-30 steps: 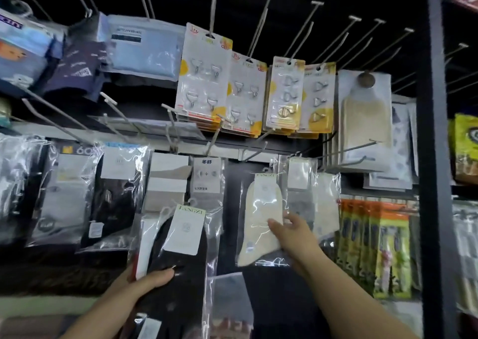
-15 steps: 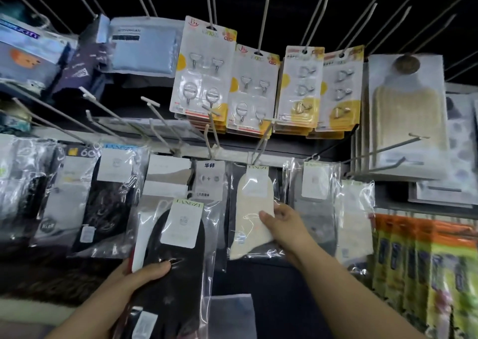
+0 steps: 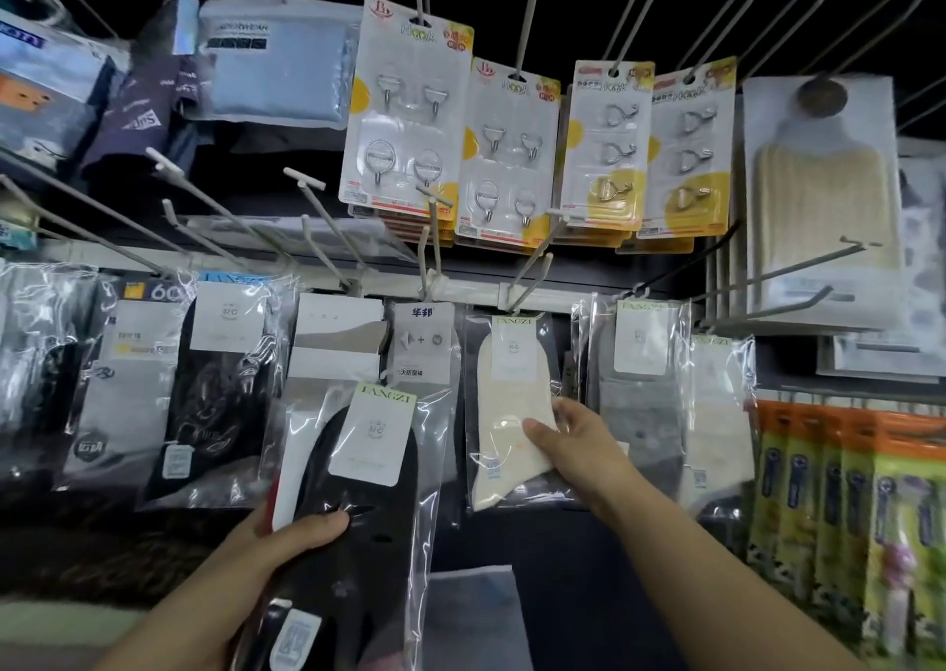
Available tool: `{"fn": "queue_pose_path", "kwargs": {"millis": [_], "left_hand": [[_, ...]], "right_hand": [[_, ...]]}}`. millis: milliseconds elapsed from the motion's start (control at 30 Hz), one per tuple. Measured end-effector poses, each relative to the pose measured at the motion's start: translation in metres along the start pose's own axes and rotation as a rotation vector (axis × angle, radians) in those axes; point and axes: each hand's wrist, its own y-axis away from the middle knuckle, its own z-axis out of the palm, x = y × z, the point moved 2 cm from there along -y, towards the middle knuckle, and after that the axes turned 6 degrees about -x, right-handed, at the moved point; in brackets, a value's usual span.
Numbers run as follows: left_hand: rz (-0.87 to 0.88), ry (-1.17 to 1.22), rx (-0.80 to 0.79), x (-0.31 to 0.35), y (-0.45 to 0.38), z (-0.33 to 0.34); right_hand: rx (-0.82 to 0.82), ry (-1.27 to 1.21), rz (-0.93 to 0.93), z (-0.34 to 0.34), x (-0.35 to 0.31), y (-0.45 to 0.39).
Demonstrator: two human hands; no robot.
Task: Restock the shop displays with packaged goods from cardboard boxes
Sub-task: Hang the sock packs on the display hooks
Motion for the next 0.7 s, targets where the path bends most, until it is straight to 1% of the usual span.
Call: {"fn": "queue_pose_path", "kwargs": {"millis": [67,100,167,200,267,300,333,367,433,500,600,633,667,700], "left_hand": [[0.004,0.055,-0.044,0.004,0.001,0.003],[-0.006,0.046,-0.079,0.002,0.003,0.005],[-0.01,0.049,-0.029,-0.004,0.004,0.009],[-0.011,0.063,-0.009,-0.007,0.002,0.01],[-0.03,0.082,-0.007,-0.011,0.001,0.012],[-0.024,0.085,-0.011,-0.013,0.0,0.014],[-0.016,0.08,-0.011,-0.014,-0.001,0.016],[-0.007,0.075,-0.004,-0.015,-0.003,0.017],[0.013,0.054,0.002,-0.016,-0.005,0.021],[0.037,0.06,-0.017,-0.016,-0.007,0.025],[0.069,0.064,-0.028,-0.016,-0.007,0.029],[0.08,0.069,-0.024,-0.015,-0.006,0.029],[0.083,0.077,-0.015,-0.014,-0.005,0.029],[0.083,0.085,-0.007,-0.014,-0.006,0.029]], "right_hand": [[0.034,0.101,0.04,0.002,0.011,0.006],[0.073,0.135,0.06,0.005,0.016,0.012],[0.176,0.221,0.101,0.013,0.026,0.033],[0.219,0.31,0.112,0.02,0.03,0.047],[0.316,0.521,0.078,0.035,0.033,0.076],[0.364,0.575,0.028,0.042,0.031,0.088],[0.386,0.57,-0.029,0.049,0.028,0.099],[0.372,0.523,-0.086,0.056,0.024,0.107],[0.276,0.406,-0.162,0.068,0.015,0.118],[0.191,0.338,-0.128,0.074,0.011,0.119],[0.055,0.249,0.009,0.081,0.007,0.117],[0.062,0.213,0.024,0.082,0.009,0.117],[0.129,0.221,-0.005,0.082,0.012,0.117],[0.236,0.27,-0.074,0.082,0.013,0.119]]}}
